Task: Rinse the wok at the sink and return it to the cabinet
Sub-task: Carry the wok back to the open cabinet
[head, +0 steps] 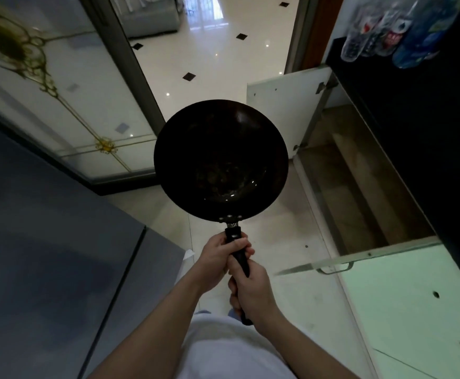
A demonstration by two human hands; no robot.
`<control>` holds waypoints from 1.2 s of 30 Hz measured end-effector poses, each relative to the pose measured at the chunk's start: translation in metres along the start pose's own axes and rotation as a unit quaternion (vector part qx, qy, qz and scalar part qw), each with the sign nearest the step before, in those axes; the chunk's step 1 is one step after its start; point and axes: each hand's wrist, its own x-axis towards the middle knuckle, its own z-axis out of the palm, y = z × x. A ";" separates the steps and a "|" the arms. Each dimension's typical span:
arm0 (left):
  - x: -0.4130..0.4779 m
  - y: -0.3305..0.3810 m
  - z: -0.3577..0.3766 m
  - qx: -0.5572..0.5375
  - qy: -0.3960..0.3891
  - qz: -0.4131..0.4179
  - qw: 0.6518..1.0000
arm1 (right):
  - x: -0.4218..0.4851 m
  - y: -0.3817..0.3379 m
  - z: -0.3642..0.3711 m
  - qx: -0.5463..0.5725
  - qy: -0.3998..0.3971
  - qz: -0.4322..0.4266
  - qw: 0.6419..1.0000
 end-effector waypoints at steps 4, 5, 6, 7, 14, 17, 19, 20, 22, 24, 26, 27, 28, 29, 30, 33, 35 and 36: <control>0.031 0.025 0.009 0.024 -0.021 -0.009 0.999 | 0.028 -0.022 -0.010 -0.015 0.017 -0.016 1.000; 0.039 0.031 0.011 0.028 -0.022 -0.010 0.999 | 0.034 -0.027 -0.011 -0.012 0.020 -0.021 1.000; 0.047 0.036 0.013 0.032 -0.024 -0.010 0.999 | 0.041 -0.031 -0.013 -0.010 0.024 -0.024 0.999; 0.056 0.041 0.015 0.036 -0.026 -0.010 0.999 | 0.048 -0.036 -0.015 -0.008 0.029 -0.025 0.999; 0.118 0.067 0.030 0.052 -0.079 -0.041 0.995 | 0.091 -0.062 -0.032 -0.019 0.100 -0.032 0.994; 0.154 0.085 0.036 0.062 -0.115 -0.062 0.989 | 0.118 -0.078 -0.037 -0.013 0.146 -0.033 0.989; 0.180 0.102 0.040 0.075 -0.145 -0.075 0.984 | 0.138 -0.093 -0.036 0.003 0.174 -0.032 0.984; 0.192 0.112 0.042 0.085 -0.159 -0.084 0.980 | 0.149 -0.101 -0.035 0.016 0.186 -0.030 0.982; 0.217 0.133 0.044 0.105 -0.185 -0.100 0.972 | 0.169 -0.119 -0.030 0.044 0.209 -0.029 0.977; 0.240 0.153 0.045 0.130 -0.214 -0.114 0.961 | 0.188 -0.136 -0.025 0.068 0.238 -0.027 0.968; 0.260 0.170 0.048 0.155 -0.242 -0.124 0.950 | 0.205 -0.151 -0.020 0.085 0.267 -0.028 0.960; 0.270 0.177 0.049 0.164 -0.254 -0.130 0.944 | 0.213 -0.157 -0.018 0.095 0.280 -0.027 0.955; 0.279 0.183 0.050 0.171 -0.266 -0.136 0.939 | 0.221 -0.162 -0.018 0.103 0.292 -0.028 0.950; 0.287 0.189 0.053 0.178 -0.278 -0.142 0.933 | 0.227 -0.167 -0.018 0.109 0.304 -0.030 0.946; 0.294 0.193 0.055 0.185 -0.289 -0.146 0.928 | 0.233 -0.171 -0.018 0.115 0.316 -0.032 0.941; 0.308 0.201 0.069 0.201 -0.312 -0.153 0.916 | 0.242 -0.180 -0.022 0.145 0.348 -0.028 0.926; 0.315 0.201 0.081 0.206 -0.324 -0.167 0.908 | 0.245 -0.185 -0.028 0.161 0.372 -0.026 0.914; 0.320 0.200 0.087 0.211 -0.332 -0.174 0.903 | 0.246 -0.188 -0.032 0.164 0.386 -0.027 0.907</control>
